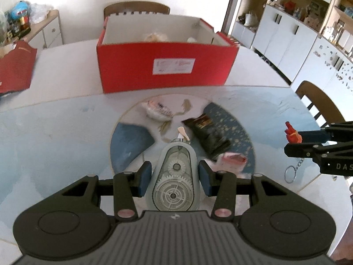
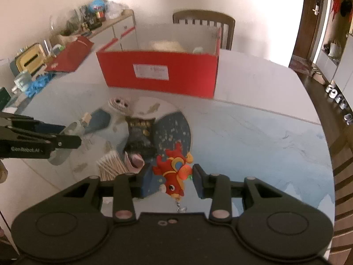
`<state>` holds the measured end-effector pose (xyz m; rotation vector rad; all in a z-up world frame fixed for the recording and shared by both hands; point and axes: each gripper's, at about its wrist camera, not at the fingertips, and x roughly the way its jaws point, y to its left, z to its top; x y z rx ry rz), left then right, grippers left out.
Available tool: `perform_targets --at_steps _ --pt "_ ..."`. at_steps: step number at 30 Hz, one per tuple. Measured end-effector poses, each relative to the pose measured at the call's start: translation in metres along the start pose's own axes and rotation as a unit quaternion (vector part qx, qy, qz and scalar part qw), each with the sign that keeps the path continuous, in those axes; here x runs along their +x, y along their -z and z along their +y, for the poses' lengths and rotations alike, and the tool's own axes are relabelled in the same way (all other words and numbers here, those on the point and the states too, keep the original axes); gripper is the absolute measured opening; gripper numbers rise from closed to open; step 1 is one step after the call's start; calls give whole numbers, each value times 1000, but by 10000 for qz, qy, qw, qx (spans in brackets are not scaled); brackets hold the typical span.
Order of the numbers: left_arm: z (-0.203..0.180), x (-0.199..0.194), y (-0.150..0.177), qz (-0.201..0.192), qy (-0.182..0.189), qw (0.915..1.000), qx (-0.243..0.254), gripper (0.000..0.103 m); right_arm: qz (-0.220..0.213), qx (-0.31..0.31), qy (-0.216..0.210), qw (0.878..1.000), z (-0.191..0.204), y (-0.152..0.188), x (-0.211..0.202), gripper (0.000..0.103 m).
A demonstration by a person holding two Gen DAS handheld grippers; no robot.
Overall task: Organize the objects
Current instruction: 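Carry the tape dispenser in the left gripper and red toy in the right into the red box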
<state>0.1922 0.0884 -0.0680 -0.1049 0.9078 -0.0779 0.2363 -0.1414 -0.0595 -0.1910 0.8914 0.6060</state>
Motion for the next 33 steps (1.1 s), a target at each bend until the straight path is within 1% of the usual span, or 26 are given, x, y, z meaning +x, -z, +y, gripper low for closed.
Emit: perform_targets --at_steps 6,9,14,17,26,33 --pt "-5 -12 -21 -110 164 9998 -54 44 -220 -25 -110 9997 2 -23 -14 38" --pt "-5 -15 -35 -195 243 9995 7 44 -333 -96 -140 9993 5 -39 -18 38" --pt "0 -16 -65 -364 351 9987 106 44 -444 -107 -205 9987 7 -71 -18 38" --pt "7 -12 -84 -458 375 9982 112 44 -520 -127 -151 9985 8 -91 -11 38" --pt "31 9 -141 -631 228 9974 248 44 -660 -106 0 9978 10 -145 19 38" --pt "50 31 -187 -619 11 9978 236 44 -715 -117 154 9973 9 -179 45 38"
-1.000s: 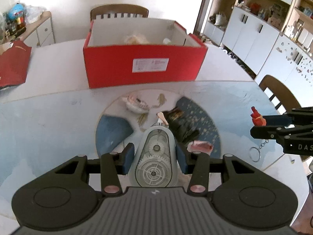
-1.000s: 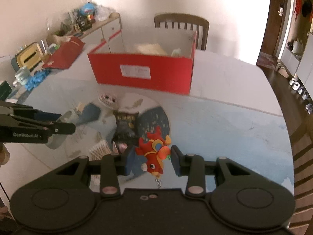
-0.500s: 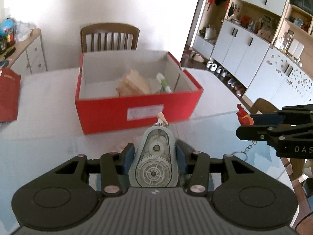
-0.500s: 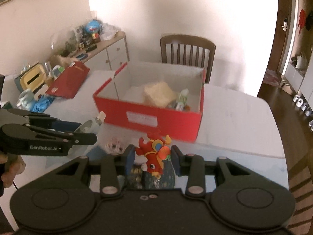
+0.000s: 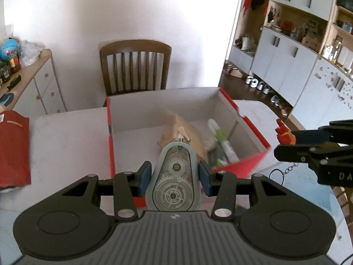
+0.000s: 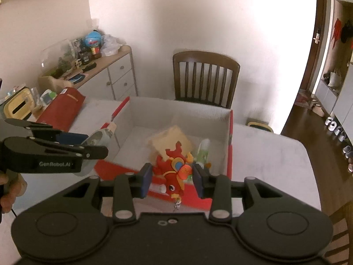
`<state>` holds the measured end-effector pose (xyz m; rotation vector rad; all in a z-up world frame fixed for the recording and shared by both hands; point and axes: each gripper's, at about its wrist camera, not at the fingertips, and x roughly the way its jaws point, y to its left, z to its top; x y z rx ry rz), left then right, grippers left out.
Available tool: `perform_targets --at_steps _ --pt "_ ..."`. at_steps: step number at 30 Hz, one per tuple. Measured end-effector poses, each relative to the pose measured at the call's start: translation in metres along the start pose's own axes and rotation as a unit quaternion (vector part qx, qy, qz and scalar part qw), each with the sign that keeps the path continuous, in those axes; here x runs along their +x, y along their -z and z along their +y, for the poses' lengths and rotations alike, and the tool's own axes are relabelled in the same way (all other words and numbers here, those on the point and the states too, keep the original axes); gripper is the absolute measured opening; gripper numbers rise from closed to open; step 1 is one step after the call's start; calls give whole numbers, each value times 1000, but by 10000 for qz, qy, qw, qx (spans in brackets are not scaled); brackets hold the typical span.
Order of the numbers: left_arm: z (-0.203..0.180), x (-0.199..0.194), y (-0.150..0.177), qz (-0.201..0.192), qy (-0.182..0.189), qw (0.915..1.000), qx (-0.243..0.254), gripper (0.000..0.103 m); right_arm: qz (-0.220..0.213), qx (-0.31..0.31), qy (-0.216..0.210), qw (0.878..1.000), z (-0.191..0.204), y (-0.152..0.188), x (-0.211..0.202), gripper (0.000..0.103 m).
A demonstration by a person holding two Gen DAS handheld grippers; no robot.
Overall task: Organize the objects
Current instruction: 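Carry the tape dispenser in the left gripper and red toy in the right into the red box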
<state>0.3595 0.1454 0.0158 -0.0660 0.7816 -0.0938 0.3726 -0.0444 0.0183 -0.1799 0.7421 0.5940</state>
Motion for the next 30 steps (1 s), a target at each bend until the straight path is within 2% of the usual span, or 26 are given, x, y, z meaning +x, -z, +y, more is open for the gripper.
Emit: perform_targets --at_steps 7,15,25,30 --pt "9 34 -36 55 -204 9997 119 45 19 44 207 9998 -4 -20 32 38" --pt "13 77 -60 207 -517 9978 372 45 34 191 350 9992 -11 -31 61 39" --pt "12 120 -55 560 -732 9930 739 45 63 241 306 9992 -15 -42 84 39" --pt "12 133 -50 735 -729 9917 769 45 405 86 243 9988 -10 -26 104 39"
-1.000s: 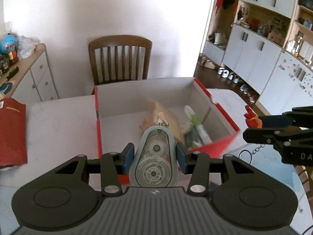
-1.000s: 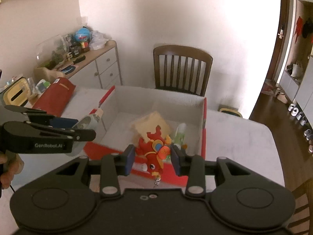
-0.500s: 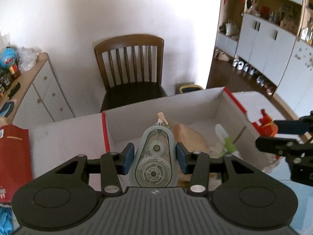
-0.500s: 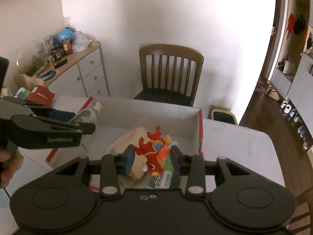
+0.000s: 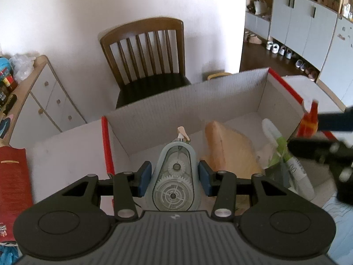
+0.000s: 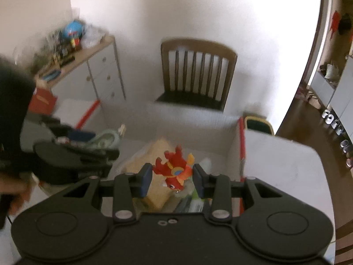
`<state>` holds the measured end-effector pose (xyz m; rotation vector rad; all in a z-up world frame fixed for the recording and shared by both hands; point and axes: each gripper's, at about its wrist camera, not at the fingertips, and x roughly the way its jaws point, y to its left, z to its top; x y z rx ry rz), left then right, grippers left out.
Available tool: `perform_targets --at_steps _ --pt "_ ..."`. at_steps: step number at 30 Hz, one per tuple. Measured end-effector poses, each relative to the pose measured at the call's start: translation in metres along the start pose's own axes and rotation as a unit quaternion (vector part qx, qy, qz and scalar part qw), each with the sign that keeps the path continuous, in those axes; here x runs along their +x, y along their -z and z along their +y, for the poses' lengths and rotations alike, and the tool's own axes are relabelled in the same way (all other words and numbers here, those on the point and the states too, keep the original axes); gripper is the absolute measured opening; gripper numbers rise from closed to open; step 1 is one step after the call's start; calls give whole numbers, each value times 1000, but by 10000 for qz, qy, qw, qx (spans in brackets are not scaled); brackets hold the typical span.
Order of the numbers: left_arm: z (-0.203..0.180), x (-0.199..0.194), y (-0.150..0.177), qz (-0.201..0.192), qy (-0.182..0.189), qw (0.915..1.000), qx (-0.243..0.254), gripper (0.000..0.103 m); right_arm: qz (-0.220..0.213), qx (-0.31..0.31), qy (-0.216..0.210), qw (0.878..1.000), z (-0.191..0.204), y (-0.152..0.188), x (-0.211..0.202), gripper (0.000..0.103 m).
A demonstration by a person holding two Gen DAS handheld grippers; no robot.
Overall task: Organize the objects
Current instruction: 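Carry the tape dispenser in the left gripper and red toy in the right into the red box, then open both grippers to drop the dispenser and toy, then withdraw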
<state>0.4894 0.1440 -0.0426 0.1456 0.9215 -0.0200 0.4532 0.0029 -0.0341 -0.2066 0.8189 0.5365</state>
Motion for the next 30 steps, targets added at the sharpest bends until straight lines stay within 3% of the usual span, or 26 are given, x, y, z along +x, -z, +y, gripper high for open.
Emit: perform_targets --at_steps 6,13,16,30 --pt "-3 15 7 213 76 9997 58 45 472 -50 63 9989 2 20 23 39" --pt "-5 26 15 462 217 9987 -20 45 682 92 41 9976 1 23 33 44" --pt "-5 29 16 508 272 9983 -44 45 670 113 16 9977 1 25 33 54" --pt "-5 7 22 233 419 9987 -189 51 404 173 -71 9990 -8 29 2 58"
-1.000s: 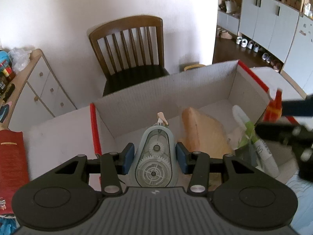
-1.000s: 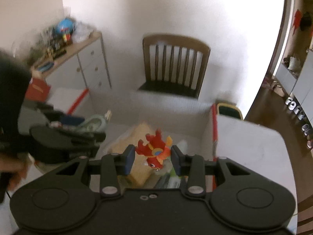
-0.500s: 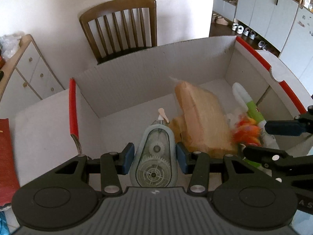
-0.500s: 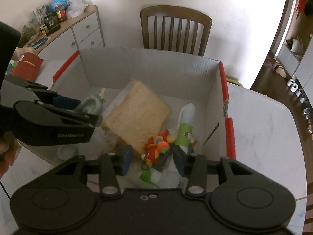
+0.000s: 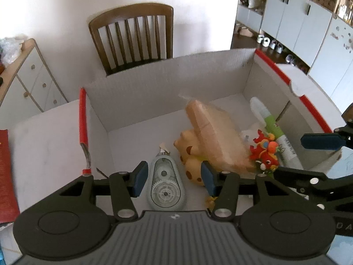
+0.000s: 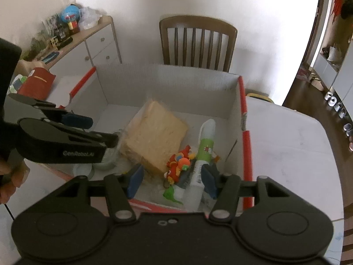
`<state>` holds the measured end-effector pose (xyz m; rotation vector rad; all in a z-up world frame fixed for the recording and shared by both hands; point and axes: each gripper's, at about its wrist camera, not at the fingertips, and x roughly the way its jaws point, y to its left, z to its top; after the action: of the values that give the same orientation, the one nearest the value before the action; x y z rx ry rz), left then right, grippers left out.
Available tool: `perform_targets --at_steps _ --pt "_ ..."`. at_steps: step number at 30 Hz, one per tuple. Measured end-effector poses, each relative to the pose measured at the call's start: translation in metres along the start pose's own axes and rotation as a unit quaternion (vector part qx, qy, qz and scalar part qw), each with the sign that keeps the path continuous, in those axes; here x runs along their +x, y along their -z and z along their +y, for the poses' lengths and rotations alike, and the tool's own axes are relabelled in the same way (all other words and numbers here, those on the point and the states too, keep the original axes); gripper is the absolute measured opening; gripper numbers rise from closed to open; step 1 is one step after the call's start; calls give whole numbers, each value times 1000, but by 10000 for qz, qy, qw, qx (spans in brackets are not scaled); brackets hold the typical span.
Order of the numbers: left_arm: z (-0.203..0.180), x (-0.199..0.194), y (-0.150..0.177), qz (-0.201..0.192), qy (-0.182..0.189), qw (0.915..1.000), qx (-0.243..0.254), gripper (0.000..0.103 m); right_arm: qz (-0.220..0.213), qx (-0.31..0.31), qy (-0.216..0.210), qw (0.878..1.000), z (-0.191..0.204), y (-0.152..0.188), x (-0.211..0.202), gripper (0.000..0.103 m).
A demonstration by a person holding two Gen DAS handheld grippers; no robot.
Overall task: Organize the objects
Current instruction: 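Open both grippers to drop the dispenser and toy, then withdraw, then grasp the white fish plush with the left gripper while the right grasps the cotton swab bag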
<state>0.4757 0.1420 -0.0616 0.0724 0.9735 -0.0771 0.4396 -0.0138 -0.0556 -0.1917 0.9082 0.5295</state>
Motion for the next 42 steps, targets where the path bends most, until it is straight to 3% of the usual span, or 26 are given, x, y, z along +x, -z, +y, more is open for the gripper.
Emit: perform_targets --at_steps 10,29,32,42 --pt "-5 -38 5 -232 141 9994 -231 51 -246 -14 -46 9997 0 4 -38 60" --pt "-36 -121 40 -763 233 9968 14 52 -634 -158 -331 9973 9 39 -109 66" --pt "-39 -131 51 -875 319 9956 -44 70 -642 -109 -467 9968 8 50 -117 70" --pt "-51 -151 93 -941 392 9946 -210 77 -655 -82 -552 9963 6 92 -138 78"
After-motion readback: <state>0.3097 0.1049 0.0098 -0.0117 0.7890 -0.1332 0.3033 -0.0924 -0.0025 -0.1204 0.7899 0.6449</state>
